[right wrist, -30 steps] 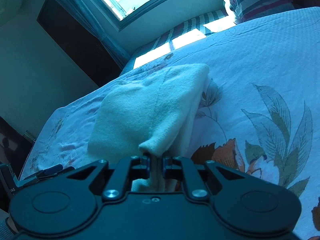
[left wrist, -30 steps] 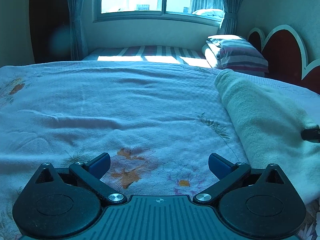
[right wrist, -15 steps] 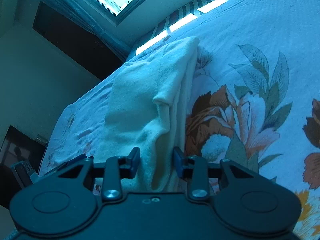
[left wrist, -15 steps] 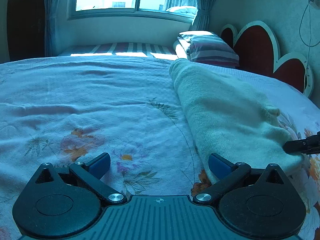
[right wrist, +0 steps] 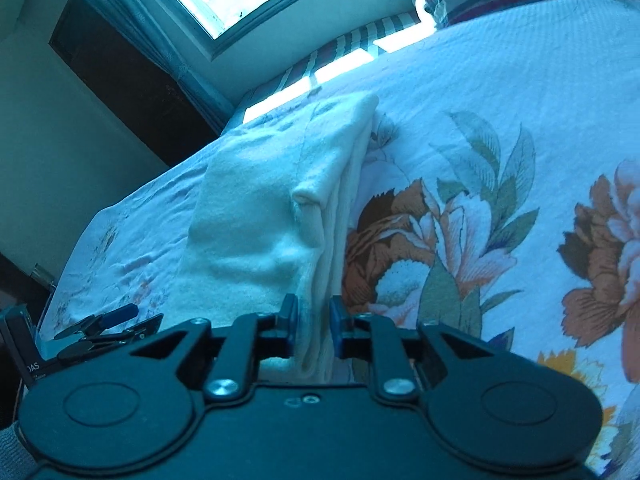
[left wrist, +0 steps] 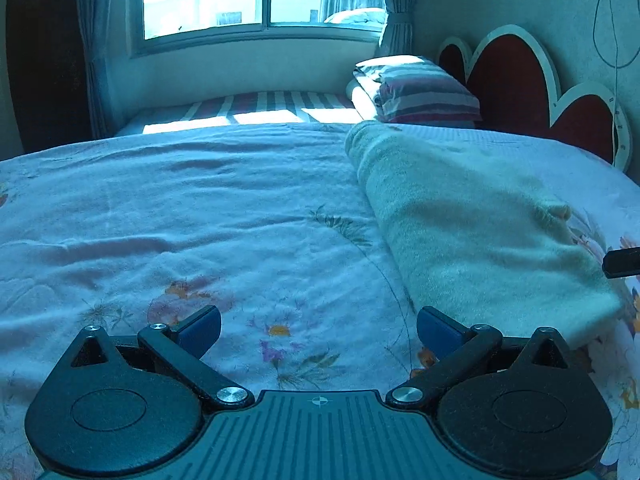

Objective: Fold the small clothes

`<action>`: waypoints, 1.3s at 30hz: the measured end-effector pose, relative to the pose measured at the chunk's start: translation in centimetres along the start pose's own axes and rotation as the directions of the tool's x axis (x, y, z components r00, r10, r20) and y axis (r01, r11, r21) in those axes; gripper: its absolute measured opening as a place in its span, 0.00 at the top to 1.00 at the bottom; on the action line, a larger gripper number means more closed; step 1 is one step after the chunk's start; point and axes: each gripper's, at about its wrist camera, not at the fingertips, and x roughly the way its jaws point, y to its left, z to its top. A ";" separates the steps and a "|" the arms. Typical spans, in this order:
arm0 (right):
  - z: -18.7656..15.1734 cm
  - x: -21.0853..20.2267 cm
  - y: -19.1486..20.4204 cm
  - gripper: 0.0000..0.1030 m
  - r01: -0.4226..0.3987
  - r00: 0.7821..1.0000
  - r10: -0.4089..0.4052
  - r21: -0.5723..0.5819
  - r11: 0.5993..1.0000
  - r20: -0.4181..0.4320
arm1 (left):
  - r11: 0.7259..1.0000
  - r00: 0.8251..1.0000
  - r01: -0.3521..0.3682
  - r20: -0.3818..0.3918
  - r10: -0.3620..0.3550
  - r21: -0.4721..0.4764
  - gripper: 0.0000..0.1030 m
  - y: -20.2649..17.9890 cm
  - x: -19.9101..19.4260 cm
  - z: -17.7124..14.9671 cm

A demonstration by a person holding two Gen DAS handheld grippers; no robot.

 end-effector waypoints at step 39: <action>10.3 9.5 -0.7 0.66 0.166 0.984 -0.153 -0.171 0.971 0.086 | 0.993 0.998 0.067 0.010 -0.066 -0.102 0.00 -2.0 12.3 10.7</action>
